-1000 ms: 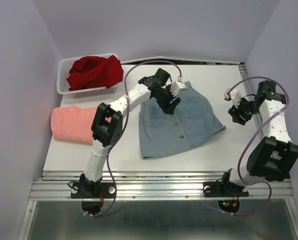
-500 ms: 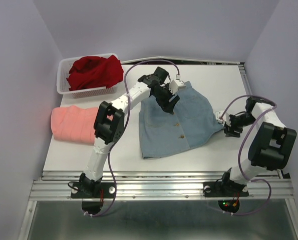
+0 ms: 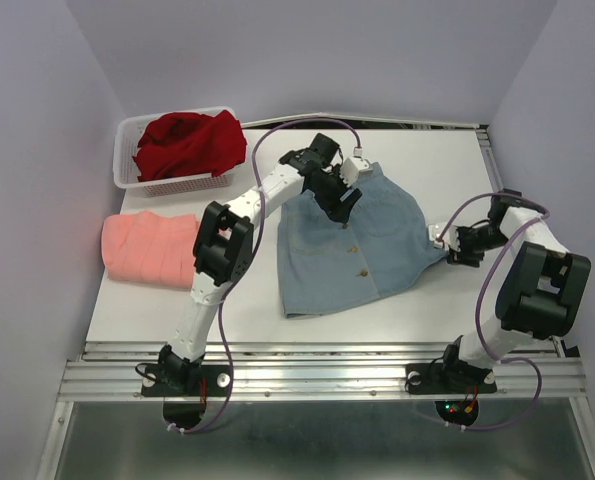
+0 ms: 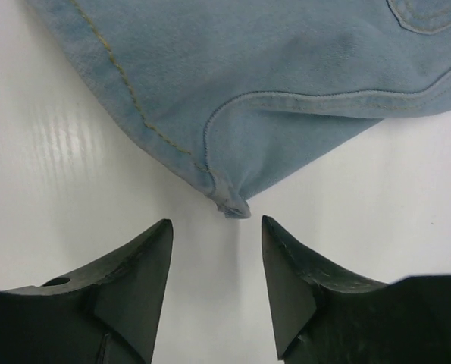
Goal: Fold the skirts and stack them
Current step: Flatten the skirt out
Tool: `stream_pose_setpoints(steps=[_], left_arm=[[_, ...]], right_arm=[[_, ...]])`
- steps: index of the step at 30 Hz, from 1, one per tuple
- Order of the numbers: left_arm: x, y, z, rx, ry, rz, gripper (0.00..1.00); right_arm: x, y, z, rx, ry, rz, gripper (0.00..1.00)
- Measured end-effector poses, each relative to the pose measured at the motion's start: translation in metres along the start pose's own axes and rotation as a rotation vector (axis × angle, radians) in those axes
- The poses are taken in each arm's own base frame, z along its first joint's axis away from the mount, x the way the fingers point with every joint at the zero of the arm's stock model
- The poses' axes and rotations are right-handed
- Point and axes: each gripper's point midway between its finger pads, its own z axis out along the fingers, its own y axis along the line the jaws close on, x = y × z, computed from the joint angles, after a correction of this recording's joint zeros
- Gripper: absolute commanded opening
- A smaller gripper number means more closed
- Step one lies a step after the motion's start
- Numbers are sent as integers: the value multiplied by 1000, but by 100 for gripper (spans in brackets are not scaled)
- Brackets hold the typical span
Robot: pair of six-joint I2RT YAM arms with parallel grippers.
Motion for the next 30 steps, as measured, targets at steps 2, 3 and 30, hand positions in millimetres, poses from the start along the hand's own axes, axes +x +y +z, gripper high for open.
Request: stream_pose_setpoints(steps=[2, 3, 30], left_arm=[[0, 0, 0, 0, 0, 0, 77], [0, 0, 0, -1, -1, 3, 77], [-3, 12, 7, -41, -19, 19, 71]], right_arm=[[3, -6, -2, 8, 12, -9, 56], [4, -10, -4, 11, 18, -13, 56], [20, -7, 31, -44, 77, -69, 1]])
